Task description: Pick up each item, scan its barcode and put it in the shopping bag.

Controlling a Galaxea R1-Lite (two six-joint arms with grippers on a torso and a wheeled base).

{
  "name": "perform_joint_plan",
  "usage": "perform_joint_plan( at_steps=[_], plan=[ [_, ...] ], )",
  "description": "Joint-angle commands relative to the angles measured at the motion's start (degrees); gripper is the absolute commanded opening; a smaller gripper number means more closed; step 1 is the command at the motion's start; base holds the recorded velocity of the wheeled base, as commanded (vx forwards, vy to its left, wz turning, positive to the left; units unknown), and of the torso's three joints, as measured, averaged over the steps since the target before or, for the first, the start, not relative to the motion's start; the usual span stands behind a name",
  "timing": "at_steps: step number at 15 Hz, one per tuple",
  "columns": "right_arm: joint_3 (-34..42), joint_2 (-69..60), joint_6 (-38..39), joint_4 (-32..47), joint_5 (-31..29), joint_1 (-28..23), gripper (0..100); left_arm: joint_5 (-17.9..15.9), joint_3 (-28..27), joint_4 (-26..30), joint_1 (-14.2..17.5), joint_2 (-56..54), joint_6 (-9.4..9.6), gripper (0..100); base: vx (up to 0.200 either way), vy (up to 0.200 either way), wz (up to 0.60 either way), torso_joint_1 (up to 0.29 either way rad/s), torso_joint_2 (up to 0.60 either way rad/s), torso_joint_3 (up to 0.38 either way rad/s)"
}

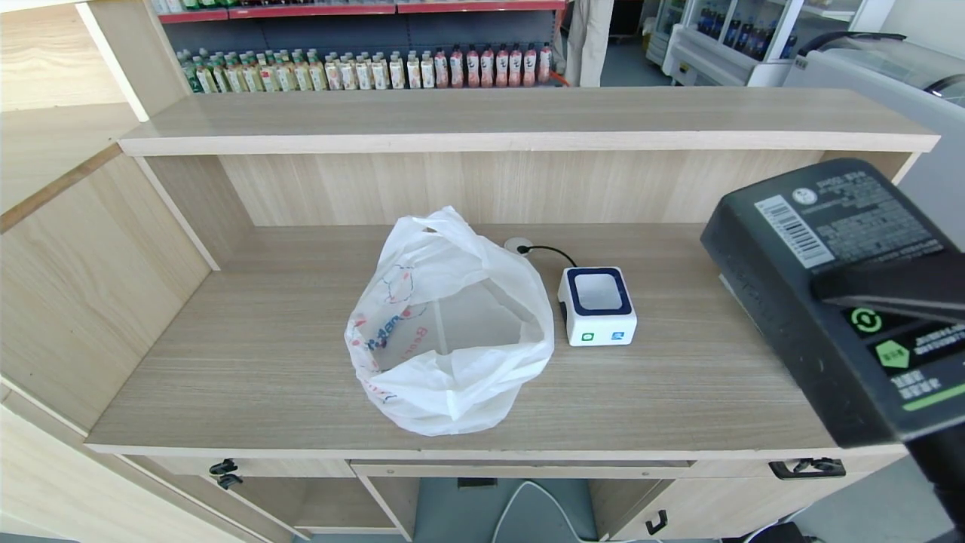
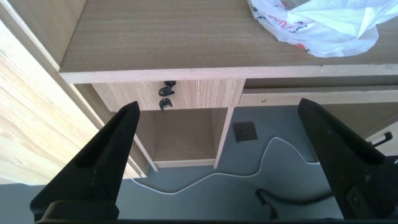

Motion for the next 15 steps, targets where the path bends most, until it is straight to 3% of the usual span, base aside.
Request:
perform_joint_plan(
  at_steps=[1,3,7,15],
  plan=[
    [3.18,0.65,-0.83,-2.52,-0.02,0.94,0,0.01,0.0,-0.01,0.01,0.02,-0.01,100,0.0,0.0,0.0,0.0,0.0,0.0],
    [7.4,-0.06,-1.62,-8.32,-0.02,2.79,0,0.01,0.0,-0.01,0.01,0.02,-0.01,100,0.0,0.0,0.0,0.0,0.0,0.0],
    [7.66,0.73,-1.71,-15.35,-0.11,9.64,0,0.01,0.0,-0.01,0.01,0.02,-0.01,100,0.0,0.0,0.0,0.0,0.0,0.0],
    [7.57,-0.5,-1.62,-18.34,-0.11,9.73,0,0.01,0.0,-0.01,0.01,0.02,-0.01,100,0.0,0.0,0.0,0.0,0.0,0.0]
  ],
)
